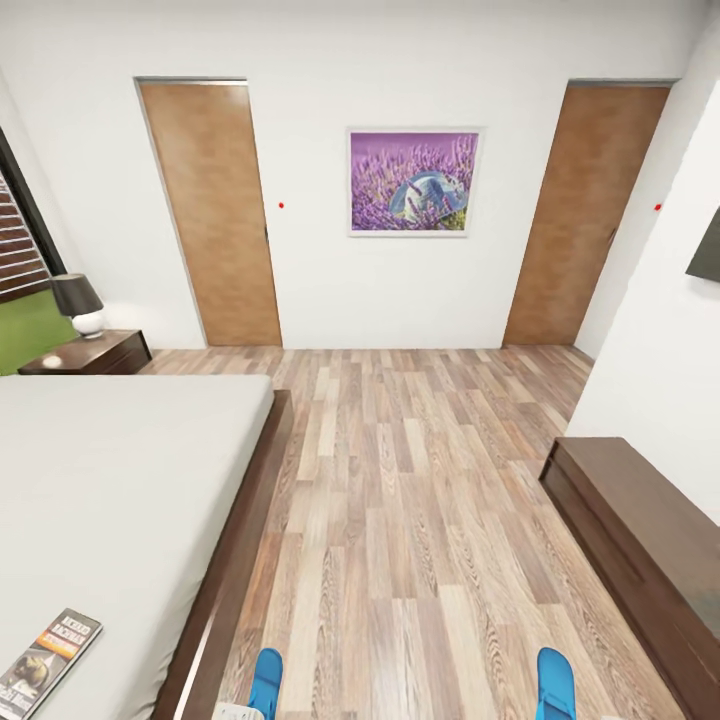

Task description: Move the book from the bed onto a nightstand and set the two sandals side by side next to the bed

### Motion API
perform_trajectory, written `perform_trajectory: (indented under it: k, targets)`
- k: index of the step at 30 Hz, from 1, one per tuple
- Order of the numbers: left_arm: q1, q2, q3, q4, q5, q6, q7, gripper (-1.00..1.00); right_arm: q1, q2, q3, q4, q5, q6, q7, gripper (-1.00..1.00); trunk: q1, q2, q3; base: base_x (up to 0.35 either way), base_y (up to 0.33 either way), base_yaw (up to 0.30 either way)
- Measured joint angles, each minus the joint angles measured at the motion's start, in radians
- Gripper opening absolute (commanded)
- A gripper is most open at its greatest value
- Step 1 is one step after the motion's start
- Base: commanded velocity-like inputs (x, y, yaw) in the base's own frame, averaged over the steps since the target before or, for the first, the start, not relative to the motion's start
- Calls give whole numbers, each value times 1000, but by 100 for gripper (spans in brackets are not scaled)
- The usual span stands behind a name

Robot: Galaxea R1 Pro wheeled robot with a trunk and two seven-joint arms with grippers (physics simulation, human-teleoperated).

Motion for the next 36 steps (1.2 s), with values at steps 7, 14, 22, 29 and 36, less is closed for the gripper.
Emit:
perform_trajectory:
  k: [7, 14, 22, 29, 36]
  targets:
    - [0, 0, 0, 0, 0, 0, 0, -100, 0, 1, 0, 0, 2, 0, -1, -100, 0, 0, 9, 0, 0, -2]
    - [0, 0, 0, 0, 0, 0, -1, -100, 0, 0, -1, 0, 1, 0, -1, -100, 0, 0, 20, 0, 0, 0]
    - [0, 0, 0, 0, 0, 1, -2, -100, 0, 1, 0, 0, 1, 0, -1, -100, 0, 0, 33, 0, 0, 0]
    - [0, 1, 0, 0, 0, 0, -1, -100, 0, 0, 0, 0, 0, 0, -1, -100, 0, 0, 44, 0, 0, 0]
    - [0, 0, 0, 0, 0, 1, -2, -100, 0, 0, 0, 0, 0, 0, -1, -100, 0, 0, 53, 0, 0, 0]
